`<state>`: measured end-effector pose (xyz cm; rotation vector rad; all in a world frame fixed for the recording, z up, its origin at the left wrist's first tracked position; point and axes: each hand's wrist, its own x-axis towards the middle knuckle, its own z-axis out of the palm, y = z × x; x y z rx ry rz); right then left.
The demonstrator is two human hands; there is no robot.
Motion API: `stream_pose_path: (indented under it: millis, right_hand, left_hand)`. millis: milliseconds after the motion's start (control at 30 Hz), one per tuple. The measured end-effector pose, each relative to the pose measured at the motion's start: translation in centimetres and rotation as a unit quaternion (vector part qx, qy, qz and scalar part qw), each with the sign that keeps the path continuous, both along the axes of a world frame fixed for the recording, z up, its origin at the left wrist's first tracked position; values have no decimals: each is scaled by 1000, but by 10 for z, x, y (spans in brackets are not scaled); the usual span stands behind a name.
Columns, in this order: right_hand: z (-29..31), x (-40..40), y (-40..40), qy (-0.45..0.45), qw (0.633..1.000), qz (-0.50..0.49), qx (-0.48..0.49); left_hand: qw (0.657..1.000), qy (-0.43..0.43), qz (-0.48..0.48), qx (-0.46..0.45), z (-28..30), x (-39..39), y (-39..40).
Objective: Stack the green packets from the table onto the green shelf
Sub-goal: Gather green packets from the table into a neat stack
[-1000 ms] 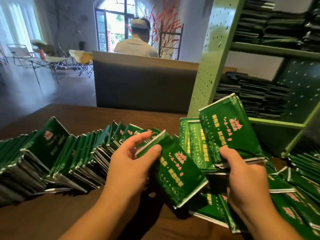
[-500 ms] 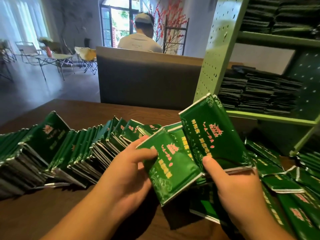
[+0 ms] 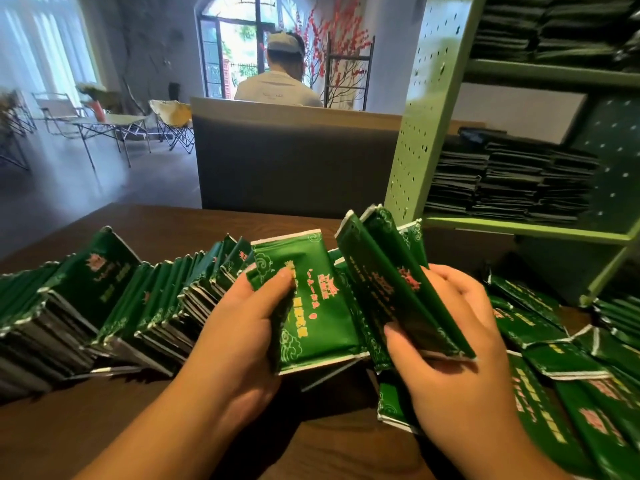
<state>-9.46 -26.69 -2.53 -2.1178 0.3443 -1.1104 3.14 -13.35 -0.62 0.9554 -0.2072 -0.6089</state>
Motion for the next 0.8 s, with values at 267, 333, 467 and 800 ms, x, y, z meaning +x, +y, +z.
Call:
stream_pose_path:
  millis: [267,333,467,800]
  right_hand:
    - [-8,-2,-7,31,997,2,-75]
    - [-9,-2,-6,37,995,14,-88]
    - [-10,-2,-6,21,996,26,-84]
    - [-7,-5,-4,94,984,56,-144]
  left_hand:
    - [993,-104,-47,26,5,-12,0]
    - [986,-147,-66,34,3,-16,0]
    - [982,-171,-60,53,-5,-18,0]
    - [970,-228,-38,73,-7,-22,3]
